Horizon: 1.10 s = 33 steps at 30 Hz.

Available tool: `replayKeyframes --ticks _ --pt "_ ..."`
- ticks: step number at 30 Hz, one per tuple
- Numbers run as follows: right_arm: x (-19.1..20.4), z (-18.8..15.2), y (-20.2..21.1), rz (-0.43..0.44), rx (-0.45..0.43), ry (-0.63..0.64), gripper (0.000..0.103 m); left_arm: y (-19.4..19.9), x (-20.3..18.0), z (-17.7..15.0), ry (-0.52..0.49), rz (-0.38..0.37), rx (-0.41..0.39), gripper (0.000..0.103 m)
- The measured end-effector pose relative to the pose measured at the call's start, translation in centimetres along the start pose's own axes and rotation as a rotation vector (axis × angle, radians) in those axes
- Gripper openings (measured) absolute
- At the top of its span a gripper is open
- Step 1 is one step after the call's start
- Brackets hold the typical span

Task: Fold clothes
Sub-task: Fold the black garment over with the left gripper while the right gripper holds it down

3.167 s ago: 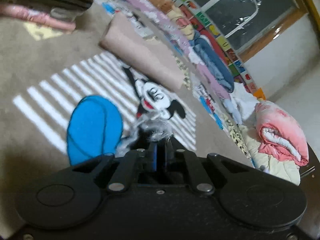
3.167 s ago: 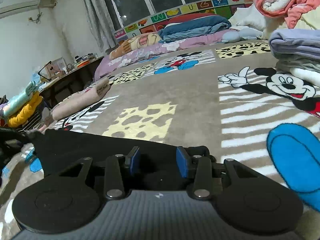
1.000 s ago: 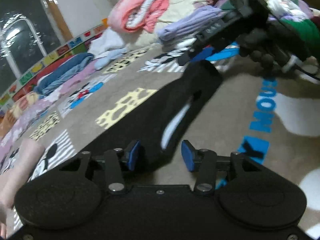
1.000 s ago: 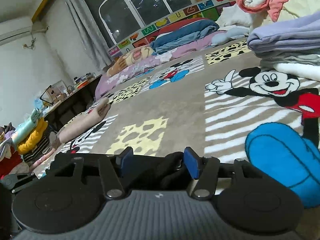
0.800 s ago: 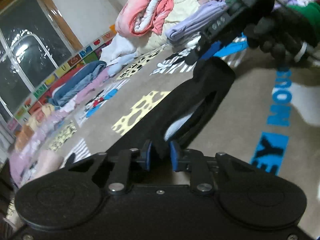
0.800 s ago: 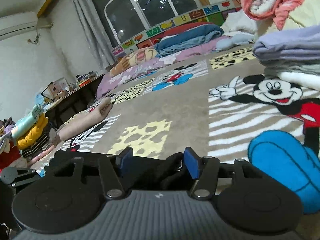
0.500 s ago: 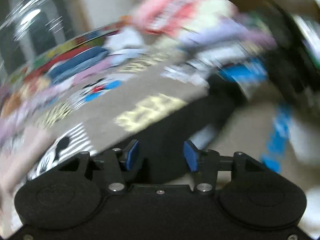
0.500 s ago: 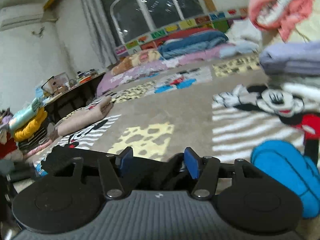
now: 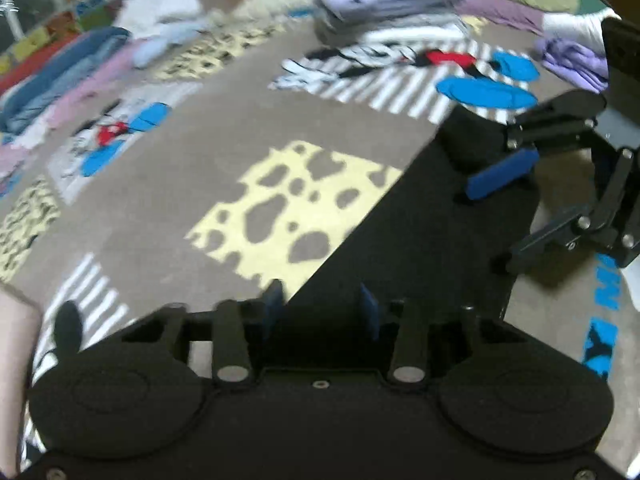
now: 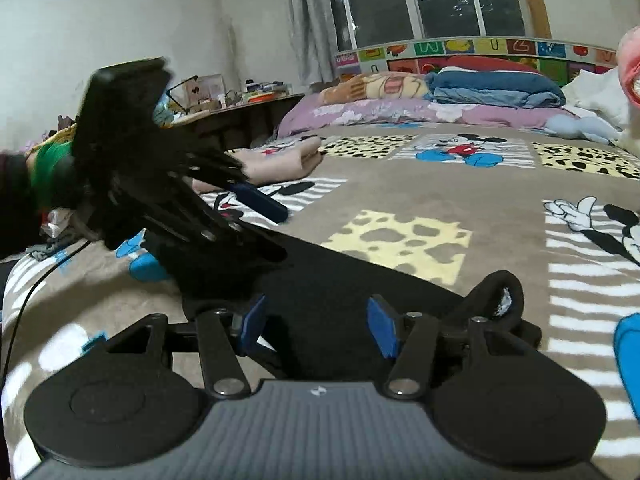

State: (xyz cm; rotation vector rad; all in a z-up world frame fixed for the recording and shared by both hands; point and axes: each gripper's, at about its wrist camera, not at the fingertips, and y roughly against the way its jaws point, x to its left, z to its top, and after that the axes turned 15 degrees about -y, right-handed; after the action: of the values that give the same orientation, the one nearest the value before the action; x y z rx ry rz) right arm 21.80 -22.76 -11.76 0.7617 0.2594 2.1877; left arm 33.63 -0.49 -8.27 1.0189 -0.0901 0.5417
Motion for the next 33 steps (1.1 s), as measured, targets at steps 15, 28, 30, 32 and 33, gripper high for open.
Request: replayKeyframes --ticks 15,28,30,32,33 --pt "-1.9 0.3 3.3 -0.167 -0.043 0.003 0.056 0.9 0.6 1.1 -0.020 0.013 -0.041 0.001" --pt "-3.1 0.7 4.0 -0.182 -0.097 -0.063 0.057 3.5 -0.2 -0.9 0.114 0.240 -0.109 0.008" --pt "-3.0 0.8 4.1 -0.178 -0.110 -0.061 0.057 5.5 -1.6 -1.2 0.173 0.288 -0.143 0.008" --pt "-3.0 0.8 4.2 -0.173 -0.124 -0.059 0.057 6.7 -3.6 -1.5 0.244 0.309 -0.174 0.008" --pt "-3.0 0.9 4.3 -0.171 -0.131 -0.058 0.056 7.1 -4.7 -1.7 0.278 0.311 -0.194 0.008"
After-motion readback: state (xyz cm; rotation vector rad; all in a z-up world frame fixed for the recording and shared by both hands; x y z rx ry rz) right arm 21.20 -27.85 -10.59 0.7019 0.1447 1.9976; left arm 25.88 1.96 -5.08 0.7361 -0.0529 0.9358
